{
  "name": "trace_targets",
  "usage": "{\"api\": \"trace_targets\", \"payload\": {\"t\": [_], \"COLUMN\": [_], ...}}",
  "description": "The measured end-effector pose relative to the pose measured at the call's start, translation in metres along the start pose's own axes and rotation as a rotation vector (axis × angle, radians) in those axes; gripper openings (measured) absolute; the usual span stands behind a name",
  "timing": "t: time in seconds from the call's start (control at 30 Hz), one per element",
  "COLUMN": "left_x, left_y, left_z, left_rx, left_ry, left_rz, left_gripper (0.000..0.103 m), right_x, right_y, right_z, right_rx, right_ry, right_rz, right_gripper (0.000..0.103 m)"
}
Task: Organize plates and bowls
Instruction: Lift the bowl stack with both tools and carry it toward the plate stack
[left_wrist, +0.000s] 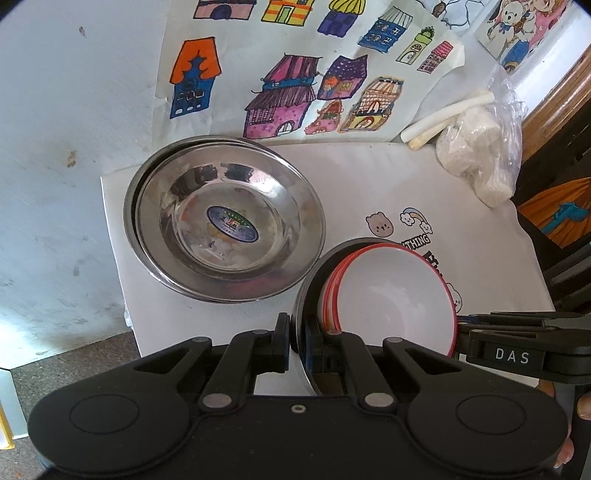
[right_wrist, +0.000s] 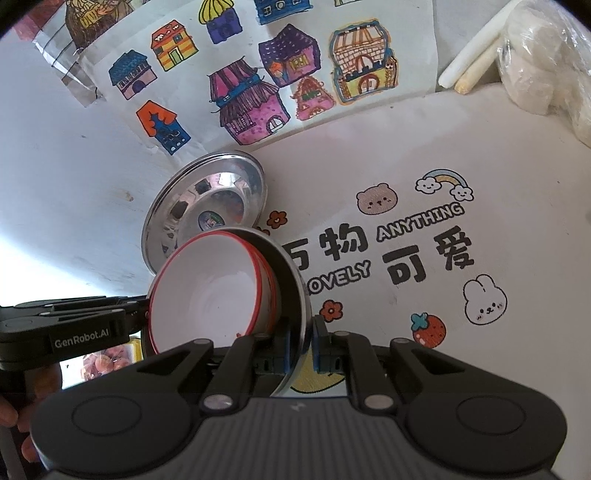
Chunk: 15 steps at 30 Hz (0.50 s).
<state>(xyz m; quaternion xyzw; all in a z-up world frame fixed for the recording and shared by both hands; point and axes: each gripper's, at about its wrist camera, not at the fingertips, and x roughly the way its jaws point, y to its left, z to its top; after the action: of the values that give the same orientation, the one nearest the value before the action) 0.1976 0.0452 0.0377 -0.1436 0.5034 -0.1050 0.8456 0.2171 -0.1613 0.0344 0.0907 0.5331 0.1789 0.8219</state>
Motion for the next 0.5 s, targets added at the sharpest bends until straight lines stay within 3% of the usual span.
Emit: {"api": "trace_targets", "payload": {"t": [0.5], "left_x": [-0.0088], "left_y": [0.0031], "left_z": [0.0021], "left_rx": [-0.011], "left_ry": [-0.03], "left_rz": [0.0], "left_gripper": [0.006], "right_x": [-0.0056], "right_y": [0.0065], "right_z": [0.0079], "right_rx": [-0.017], "right_ry": [-0.015], "right_rz": [0.01], "right_gripper": [0.012]}}
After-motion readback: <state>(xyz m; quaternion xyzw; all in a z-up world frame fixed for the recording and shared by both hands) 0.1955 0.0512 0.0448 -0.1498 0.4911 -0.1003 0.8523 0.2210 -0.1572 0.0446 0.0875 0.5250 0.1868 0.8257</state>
